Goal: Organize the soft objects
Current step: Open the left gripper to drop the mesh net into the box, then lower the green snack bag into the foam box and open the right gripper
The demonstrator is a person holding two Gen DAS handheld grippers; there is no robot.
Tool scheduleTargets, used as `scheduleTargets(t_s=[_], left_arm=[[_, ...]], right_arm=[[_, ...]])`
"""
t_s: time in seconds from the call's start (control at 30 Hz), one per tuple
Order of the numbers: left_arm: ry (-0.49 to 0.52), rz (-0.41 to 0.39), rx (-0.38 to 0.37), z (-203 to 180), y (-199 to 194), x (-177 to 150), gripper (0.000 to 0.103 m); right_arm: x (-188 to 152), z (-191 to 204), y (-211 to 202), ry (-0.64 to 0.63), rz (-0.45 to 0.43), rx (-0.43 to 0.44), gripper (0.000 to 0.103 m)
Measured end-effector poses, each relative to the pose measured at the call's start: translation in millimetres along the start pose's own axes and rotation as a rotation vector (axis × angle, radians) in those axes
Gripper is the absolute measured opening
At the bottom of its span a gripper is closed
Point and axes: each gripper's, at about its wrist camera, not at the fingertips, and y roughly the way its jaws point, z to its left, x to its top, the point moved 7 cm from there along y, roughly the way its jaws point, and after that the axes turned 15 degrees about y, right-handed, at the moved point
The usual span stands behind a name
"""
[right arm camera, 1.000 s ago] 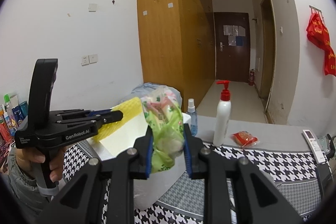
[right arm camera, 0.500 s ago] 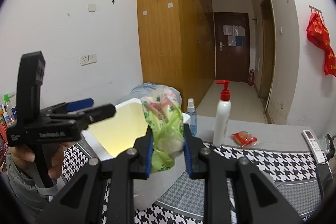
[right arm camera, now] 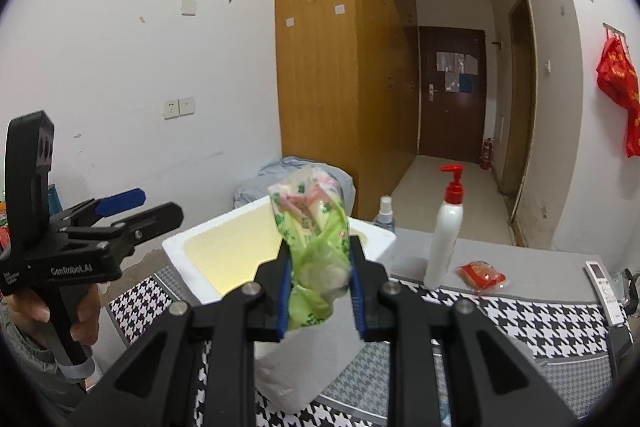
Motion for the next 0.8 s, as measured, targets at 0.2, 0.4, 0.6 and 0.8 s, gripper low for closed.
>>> scheduleTargets(t_s=[0.2, 0.4, 0.6, 0.8], left_arm=[[-0.011, 0.005, 0.078, 19, -8, -12, 0.102], [-0.025, 0.015, 0.108, 32, -15, -19, 0.102], [-0.009, 0.026, 0.132, 37, -17, -24, 0.102], [-0.032, 0.029, 0.14, 46, -20, -29, 0.102]], right_arm=[[2, 12, 9, -0.021, 0.015, -0.001, 0.028], [1, 27, 22, -0.037, 0.041, 0.03, 0.028], [-1, 36, 40, -0.037, 0.069, 0.041, 0.028], [-1, 40, 48, -0.044, 0.089, 0.039, 0.028]])
